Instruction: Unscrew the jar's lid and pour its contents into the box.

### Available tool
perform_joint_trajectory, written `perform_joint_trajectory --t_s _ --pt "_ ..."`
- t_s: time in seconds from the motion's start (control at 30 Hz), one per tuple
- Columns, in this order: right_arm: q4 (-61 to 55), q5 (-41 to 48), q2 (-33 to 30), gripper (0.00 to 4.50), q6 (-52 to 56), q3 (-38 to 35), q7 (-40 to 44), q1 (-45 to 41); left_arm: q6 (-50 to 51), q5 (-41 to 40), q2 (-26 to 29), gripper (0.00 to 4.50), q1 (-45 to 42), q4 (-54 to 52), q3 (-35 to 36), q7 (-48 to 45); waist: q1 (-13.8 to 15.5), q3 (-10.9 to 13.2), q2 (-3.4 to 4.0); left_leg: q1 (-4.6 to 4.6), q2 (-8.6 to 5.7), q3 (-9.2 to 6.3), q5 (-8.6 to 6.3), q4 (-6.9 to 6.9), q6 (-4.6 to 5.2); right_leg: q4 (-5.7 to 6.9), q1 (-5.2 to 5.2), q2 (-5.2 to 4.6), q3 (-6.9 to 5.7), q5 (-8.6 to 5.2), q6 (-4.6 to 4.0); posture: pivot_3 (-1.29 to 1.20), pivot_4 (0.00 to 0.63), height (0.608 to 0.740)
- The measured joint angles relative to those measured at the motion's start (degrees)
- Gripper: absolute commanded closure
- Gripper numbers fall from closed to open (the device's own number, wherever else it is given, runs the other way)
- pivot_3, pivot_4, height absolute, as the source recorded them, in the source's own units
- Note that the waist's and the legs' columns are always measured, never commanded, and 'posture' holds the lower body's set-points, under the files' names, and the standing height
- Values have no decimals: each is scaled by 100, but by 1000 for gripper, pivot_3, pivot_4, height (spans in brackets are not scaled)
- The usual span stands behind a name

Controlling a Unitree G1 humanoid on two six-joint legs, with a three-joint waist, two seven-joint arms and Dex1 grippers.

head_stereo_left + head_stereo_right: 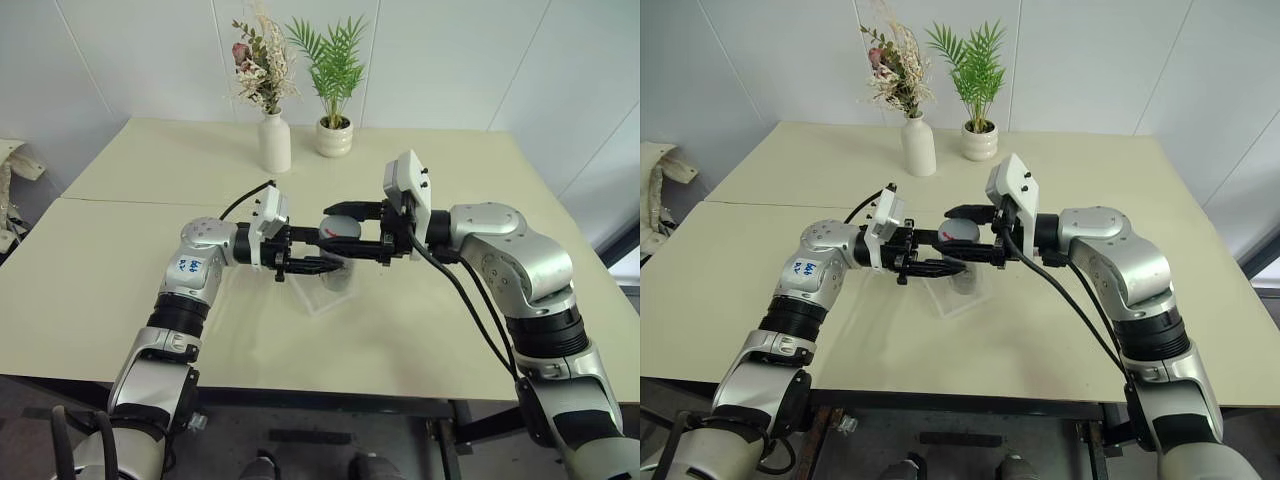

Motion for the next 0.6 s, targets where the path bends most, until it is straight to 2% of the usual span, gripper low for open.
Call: perform_joint_trajectory --t_s 0.6 --pt "216 -18 -158 1966 -24 0 295 -288 -59 -35 -53 2433 -11 -106 24 110 -1 0 1 0 0 0 0 0 0 0 0 0 0 0 0 0 150 740"
